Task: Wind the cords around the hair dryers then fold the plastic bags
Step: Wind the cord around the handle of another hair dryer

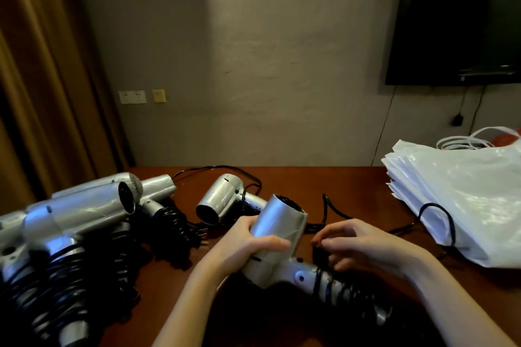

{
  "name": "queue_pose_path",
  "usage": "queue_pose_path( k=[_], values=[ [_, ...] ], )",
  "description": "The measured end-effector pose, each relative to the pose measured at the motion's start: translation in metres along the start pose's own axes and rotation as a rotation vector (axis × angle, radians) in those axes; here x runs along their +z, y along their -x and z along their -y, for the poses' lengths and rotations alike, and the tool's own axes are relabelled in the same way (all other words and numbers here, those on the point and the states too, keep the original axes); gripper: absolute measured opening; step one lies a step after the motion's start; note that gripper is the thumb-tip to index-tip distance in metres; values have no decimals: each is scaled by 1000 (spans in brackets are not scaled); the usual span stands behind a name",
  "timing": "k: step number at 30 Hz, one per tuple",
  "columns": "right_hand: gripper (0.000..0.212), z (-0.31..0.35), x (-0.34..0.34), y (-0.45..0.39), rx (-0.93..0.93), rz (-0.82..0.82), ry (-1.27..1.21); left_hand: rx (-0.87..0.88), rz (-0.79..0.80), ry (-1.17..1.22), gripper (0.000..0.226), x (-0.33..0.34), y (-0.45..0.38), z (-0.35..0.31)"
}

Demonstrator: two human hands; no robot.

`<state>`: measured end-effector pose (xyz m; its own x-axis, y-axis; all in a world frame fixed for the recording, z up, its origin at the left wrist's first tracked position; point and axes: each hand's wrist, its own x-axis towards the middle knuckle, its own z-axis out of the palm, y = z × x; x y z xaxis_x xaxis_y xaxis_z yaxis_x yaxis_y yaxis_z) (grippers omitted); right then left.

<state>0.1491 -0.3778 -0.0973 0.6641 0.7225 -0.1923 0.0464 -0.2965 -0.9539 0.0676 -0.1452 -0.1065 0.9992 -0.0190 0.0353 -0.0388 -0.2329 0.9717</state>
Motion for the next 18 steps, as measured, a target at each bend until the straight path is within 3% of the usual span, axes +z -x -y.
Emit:
queue_pose_path(
  k=[5,7,11,13,16,18],
  values=[
    [65,23,27,0,-55,-95,518,-22,-72,-75,66,-4,-8,6],
    [63,21,34,-5,-56,-174,606,-5,-146,-70,67,-6,-11,10],
    [57,13,40,-14,-42,-237,463,-20,-302,-72,80,-6,-15,13],
    [71,11,38,-15,-29,-241,369,-18,-345,24,90,-4,-15,12],
    [91,14,39,-11,-41,-248,161,-35,-434,293,80,-10,-6,5],
    [54,20,52,-12,-66,-272,-63,-68,-473,356,65,-17,7,3]
  ],
)
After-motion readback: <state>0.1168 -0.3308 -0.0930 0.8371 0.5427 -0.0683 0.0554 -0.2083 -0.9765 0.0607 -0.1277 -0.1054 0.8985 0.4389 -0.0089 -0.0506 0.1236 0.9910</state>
